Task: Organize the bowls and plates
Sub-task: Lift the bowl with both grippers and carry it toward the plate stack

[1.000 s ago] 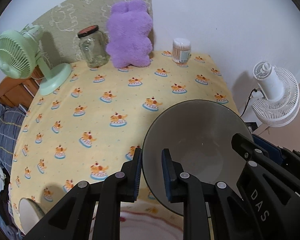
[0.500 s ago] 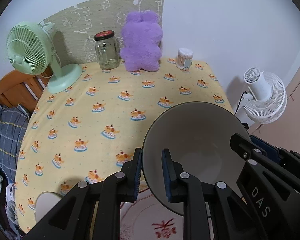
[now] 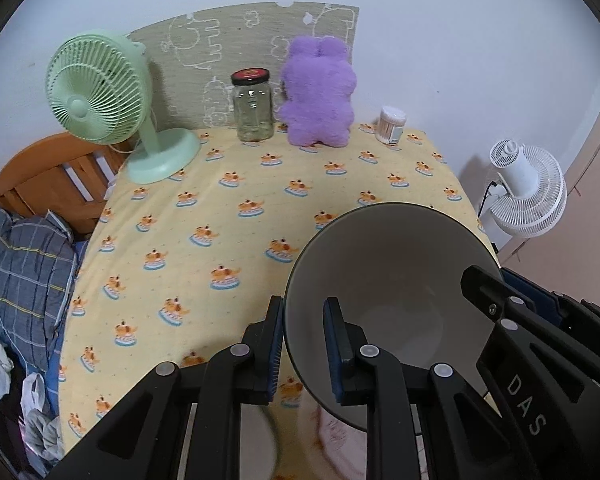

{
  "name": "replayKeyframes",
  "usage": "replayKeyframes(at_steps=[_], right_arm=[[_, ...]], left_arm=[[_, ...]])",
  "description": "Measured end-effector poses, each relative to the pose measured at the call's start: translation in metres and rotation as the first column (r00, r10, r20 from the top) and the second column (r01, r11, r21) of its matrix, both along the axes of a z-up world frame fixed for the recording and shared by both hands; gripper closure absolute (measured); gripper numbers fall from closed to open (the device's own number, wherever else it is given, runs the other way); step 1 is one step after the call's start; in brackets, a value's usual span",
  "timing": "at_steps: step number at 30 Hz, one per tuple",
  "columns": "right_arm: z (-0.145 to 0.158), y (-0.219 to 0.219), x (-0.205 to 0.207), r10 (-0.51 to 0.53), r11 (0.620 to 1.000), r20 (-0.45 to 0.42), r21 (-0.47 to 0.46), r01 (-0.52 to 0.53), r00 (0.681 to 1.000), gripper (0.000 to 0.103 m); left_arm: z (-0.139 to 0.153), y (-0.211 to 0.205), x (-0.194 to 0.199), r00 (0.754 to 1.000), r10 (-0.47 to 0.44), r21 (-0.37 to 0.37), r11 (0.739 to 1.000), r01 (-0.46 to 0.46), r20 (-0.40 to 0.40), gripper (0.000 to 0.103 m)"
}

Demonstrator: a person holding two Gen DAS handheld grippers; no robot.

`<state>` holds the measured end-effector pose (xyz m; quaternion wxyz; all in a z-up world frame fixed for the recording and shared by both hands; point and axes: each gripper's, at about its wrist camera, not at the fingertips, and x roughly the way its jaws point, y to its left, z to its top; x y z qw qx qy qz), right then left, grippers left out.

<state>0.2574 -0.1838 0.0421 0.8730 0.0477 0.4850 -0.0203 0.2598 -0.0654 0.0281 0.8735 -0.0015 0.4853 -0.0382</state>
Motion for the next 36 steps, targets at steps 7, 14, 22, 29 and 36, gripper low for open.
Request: replayKeyframes(at_steps=[7,14,22,29,36], right_arm=[[0.004,0.034,-0.02,-0.005,1.0,0.01,-0.008,0.005,1.0,0.078],[-0.002,0.063,-0.037,-0.011,1.0,-0.001,-0.007,0.011,1.0,0.078],[-0.011,0.092,-0.049,-0.007,1.0,-0.023,-0.014,0.007,1.0,0.078],[-0.013,0.112,-0.057,0.006,1.0,-0.034,-0.026,-0.007,0.999,0.078],[-0.02,0.125,-0.061,0.018,1.0,-0.058,-0.023,-0.02,0.998,0.078]], left_arm=[[0.001,0.032,-0.016,1.0,-0.017,-0.001,1.0,0.017,0.002,0.086],[-0.005,0.06,-0.032,1.0,-0.028,0.006,1.0,0.029,-0.009,0.086],[-0.015,0.087,-0.046,0.999,-0.033,0.014,0.999,0.033,-0.029,0.086],[-0.019,0.104,-0.052,0.999,-0.029,0.01,1.0,0.029,-0.044,0.086],[-0.025,0.118,-0.061,0.998,-0.019,0.012,1.0,0.02,-0.065,0.086]])
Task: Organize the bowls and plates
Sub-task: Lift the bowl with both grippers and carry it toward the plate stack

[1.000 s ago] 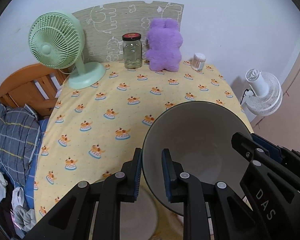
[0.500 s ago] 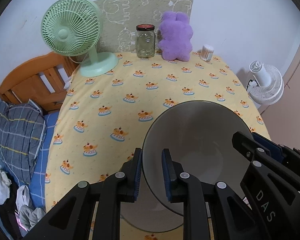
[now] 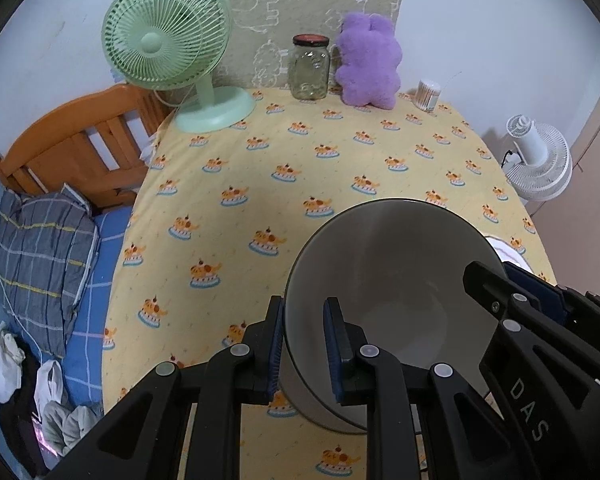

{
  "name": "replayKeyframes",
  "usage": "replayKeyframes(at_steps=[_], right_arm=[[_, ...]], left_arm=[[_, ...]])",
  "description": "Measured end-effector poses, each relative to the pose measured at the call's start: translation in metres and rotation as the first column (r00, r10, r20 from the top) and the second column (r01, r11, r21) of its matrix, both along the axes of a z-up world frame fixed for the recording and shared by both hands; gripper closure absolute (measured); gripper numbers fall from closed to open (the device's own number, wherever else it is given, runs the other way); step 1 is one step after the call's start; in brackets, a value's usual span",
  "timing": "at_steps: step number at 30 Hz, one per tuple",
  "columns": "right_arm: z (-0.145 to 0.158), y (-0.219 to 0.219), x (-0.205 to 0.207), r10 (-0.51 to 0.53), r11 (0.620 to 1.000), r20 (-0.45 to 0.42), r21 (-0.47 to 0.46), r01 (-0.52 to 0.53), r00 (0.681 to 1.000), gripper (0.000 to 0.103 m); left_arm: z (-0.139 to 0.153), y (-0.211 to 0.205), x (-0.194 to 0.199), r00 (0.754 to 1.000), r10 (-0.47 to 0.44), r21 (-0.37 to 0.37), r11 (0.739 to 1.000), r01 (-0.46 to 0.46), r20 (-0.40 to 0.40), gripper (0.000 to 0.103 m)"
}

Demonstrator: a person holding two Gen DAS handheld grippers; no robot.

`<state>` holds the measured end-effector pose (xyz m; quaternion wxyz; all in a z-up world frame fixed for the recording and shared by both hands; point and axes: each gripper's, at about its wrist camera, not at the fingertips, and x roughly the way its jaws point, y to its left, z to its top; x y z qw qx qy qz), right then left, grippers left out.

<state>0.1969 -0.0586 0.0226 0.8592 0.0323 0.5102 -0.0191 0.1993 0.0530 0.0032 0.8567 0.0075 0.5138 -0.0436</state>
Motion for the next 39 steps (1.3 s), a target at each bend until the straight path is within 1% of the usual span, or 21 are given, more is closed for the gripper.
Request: replayKeyframes(at_steps=[6,17,25,29,32,33,34,35,36,39], right_arm=[[-0.012,0.009,-0.004,0.006,1.0,-0.035,0.004,-0.006,0.999,0.078],[-0.033,0.014,-0.006,0.002,1.0,-0.087,0.004,-0.002,0.996,0.078],[-0.044,0.012,-0.003,0.002,1.0,-0.106,0.006,-0.001,0.994,0.078],[-0.044,0.014,0.0,0.009,1.0,-0.093,-0.003,-0.009,0.996,0.078],[-0.044,0.014,0.001,0.009,1.0,-0.094,-0.001,-0.009,0.996,0.078],[-0.045,0.014,0.0,0.01,1.0,-0.095,0.0,-0.01,0.995,0.078],[-0.044,0.013,0.0,0.011,1.0,-0.096,0.001,-0.011,0.995,0.078],[-0.044,0.013,-0.001,0.015,1.0,-0.098,0.003,-0.014,0.995,0.078],[-0.044,0.013,-0.001,0.019,1.0,-0.095,0.006,-0.018,0.995,0.078],[-0.042,0.013,-0.004,0.039,0.999,-0.1,-0.006,-0.04,0.994,0.078]], left_arm=[[-0.011,0.007,-0.005,0.999,0.004,0.012,1.0,-0.004,-0.032,0.086],[-0.031,0.009,-0.008,0.997,0.007,0.023,1.0,-0.005,-0.08,0.086],[-0.041,0.006,-0.004,0.996,0.009,0.042,0.999,-0.005,-0.09,0.086],[-0.042,0.005,-0.002,0.997,0.01,0.057,0.998,-0.005,-0.076,0.086],[-0.042,0.005,-0.002,0.997,0.009,0.05,0.999,-0.005,-0.079,0.085],[-0.042,0.006,-0.002,0.997,0.007,0.046,0.999,-0.003,-0.08,0.079],[-0.042,0.006,-0.003,0.997,0.002,0.034,0.999,0.001,-0.082,0.075],[-0.042,0.005,-0.003,0.996,-0.002,0.022,1.0,0.004,-0.087,0.068],[-0.043,0.005,-0.004,0.995,-0.004,0.009,1.0,0.005,-0.096,0.062],[-0.04,0.002,-0.009,0.995,-0.026,0.004,1.0,0.027,-0.092,0.055]])
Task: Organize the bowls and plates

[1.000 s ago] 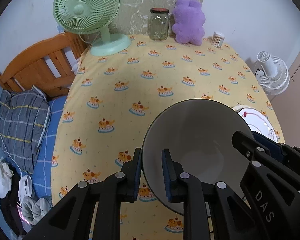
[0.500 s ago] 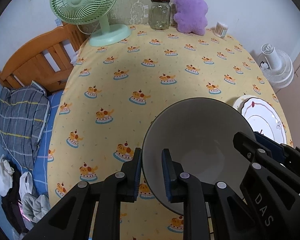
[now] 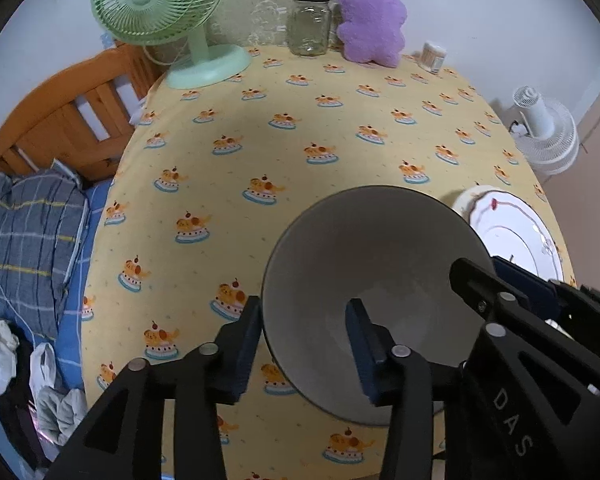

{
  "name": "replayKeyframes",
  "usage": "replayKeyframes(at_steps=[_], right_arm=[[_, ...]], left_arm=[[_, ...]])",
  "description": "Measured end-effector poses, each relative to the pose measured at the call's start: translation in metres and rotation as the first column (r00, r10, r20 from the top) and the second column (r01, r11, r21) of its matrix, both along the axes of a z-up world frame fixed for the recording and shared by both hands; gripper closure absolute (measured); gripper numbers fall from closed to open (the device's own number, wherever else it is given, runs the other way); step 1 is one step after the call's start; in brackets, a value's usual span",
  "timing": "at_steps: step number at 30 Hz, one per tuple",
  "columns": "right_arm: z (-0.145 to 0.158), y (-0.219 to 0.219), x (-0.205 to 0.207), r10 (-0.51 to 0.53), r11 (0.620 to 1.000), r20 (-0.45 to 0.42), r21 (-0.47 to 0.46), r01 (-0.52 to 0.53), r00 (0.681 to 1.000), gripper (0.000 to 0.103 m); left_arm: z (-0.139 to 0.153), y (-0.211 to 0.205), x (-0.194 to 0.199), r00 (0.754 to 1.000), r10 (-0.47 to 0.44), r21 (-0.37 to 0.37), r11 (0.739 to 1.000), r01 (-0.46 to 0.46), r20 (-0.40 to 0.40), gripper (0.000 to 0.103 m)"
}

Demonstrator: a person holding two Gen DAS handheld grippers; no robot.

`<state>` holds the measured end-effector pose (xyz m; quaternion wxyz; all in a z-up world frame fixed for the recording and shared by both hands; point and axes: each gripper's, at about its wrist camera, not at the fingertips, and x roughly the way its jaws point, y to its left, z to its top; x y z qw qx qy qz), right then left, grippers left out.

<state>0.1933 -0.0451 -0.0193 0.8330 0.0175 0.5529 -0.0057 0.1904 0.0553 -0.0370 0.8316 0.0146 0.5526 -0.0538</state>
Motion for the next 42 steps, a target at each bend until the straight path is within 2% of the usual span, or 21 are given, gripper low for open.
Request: replayKeyframes(at_steps=[3,4,5,7,8,12,20,25,35,42], right_arm=[[0.001,-0.002,-0.003,0.003,1.0,-0.012,-0.001,-0.003,1.0,0.077],[0.002,-0.003,-0.005,-0.004,1.0,-0.017,-0.001,0.004,1.0,0.065],[0.004,-0.005,-0.007,-0.013,1.0,-0.011,0.0,0.013,1.0,0.047],[0.009,-0.008,-0.012,-0.026,1.0,0.016,0.013,0.026,1.0,0.03],[0.012,-0.008,-0.014,-0.03,1.0,0.026,0.009,0.029,0.999,0.03],[0.008,-0.012,-0.012,-0.042,0.999,0.001,0.0,0.042,0.999,0.029],[-0.007,-0.022,0.0,-0.035,0.999,-0.028,0.036,0.036,0.999,0.029],[-0.021,-0.022,0.013,0.0,0.995,-0.039,0.099,0.004,0.999,0.03],[-0.05,-0.029,0.038,0.07,0.975,-0.123,0.22,-0.042,0.99,0.058],[-0.066,-0.03,0.045,0.1,0.95,-0.158,0.308,-0.048,0.982,0.058]], left_arm=[[0.004,0.001,-0.005,1.0,-0.011,-0.01,1.0,0.011,0.007,0.041],[0.005,0.002,-0.006,1.0,-0.012,-0.019,1.0,0.012,0.003,0.04],[0.006,0.004,-0.007,1.0,-0.008,-0.034,0.999,0.008,0.001,0.038],[0.009,0.007,-0.008,1.0,-0.002,-0.043,0.999,0.003,0.013,0.032],[0.01,0.007,-0.008,1.0,-0.002,-0.041,0.999,0.003,0.02,0.028],[0.007,0.009,-0.009,1.0,-0.005,-0.046,0.999,0.006,0.02,0.024],[-0.002,0.007,-0.003,1.0,0.03,-0.037,0.999,-0.029,0.007,0.024],[-0.011,0.009,0.005,0.997,0.073,-0.025,0.997,-0.074,-0.025,0.024],[-0.024,-0.003,0.019,0.989,0.126,0.052,0.991,-0.123,-0.072,0.024],[-0.031,0.001,0.022,0.982,0.157,0.054,0.987,-0.152,-0.102,0.026]])
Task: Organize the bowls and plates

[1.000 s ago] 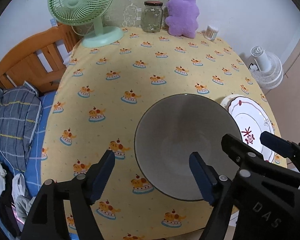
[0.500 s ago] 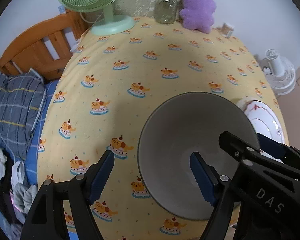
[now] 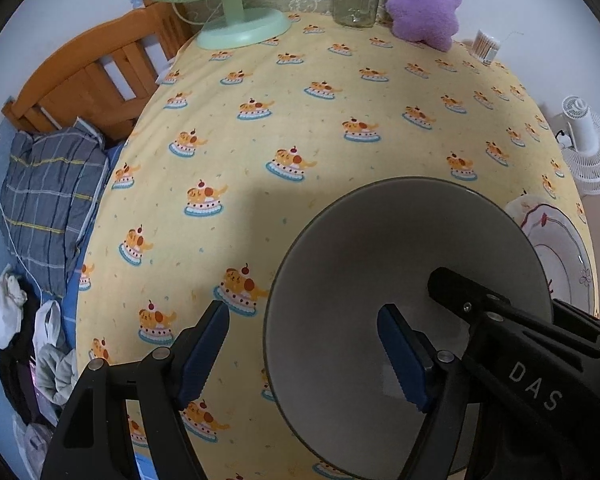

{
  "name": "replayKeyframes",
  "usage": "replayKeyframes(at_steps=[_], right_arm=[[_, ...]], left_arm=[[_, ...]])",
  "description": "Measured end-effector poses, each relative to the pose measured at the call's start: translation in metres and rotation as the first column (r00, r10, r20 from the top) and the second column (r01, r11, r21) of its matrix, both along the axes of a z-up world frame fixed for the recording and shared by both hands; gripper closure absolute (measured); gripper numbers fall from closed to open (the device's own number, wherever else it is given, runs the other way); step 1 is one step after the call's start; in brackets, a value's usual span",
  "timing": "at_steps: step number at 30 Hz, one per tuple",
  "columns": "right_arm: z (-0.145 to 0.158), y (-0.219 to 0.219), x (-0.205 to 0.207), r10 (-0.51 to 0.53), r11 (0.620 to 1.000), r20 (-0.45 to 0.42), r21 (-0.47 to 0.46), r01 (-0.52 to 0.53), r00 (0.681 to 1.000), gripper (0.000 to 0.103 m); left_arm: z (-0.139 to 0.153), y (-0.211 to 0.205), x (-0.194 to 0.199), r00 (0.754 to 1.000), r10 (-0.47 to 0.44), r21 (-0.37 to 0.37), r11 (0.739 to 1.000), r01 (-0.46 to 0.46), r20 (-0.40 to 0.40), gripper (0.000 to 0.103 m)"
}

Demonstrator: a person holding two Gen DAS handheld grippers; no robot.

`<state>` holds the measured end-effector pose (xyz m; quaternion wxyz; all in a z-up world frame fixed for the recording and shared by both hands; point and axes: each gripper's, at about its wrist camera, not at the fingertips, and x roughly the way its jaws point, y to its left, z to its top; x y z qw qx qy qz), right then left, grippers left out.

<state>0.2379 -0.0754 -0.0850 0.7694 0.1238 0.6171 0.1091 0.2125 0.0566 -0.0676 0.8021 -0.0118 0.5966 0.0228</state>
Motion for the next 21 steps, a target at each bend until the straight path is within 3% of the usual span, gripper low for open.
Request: replayKeyframes(at_steps=[5,12,21], right_arm=[[-0.003,0.005,-0.003,0.012,1.0,-0.012,0.002,-0.012,1.0,0.059],[-0.001,0.009,-0.005,-0.025,0.999,-0.008,-0.036,0.024,1.0,0.059],[0.004,0.01,-0.013,-0.117,0.987,0.002,-0.109,0.116,0.993,0.059]], left_arm=[[-0.005,0.004,0.001,1.0,-0.018,0.013,1.0,0.018,-0.013,0.03],[-0.012,0.013,0.004,0.998,-0.062,-0.075,0.995,0.062,0.007,0.031],[-0.018,0.02,0.003,0.993,-0.105,-0.21,0.971,0.112,0.044,0.035]])
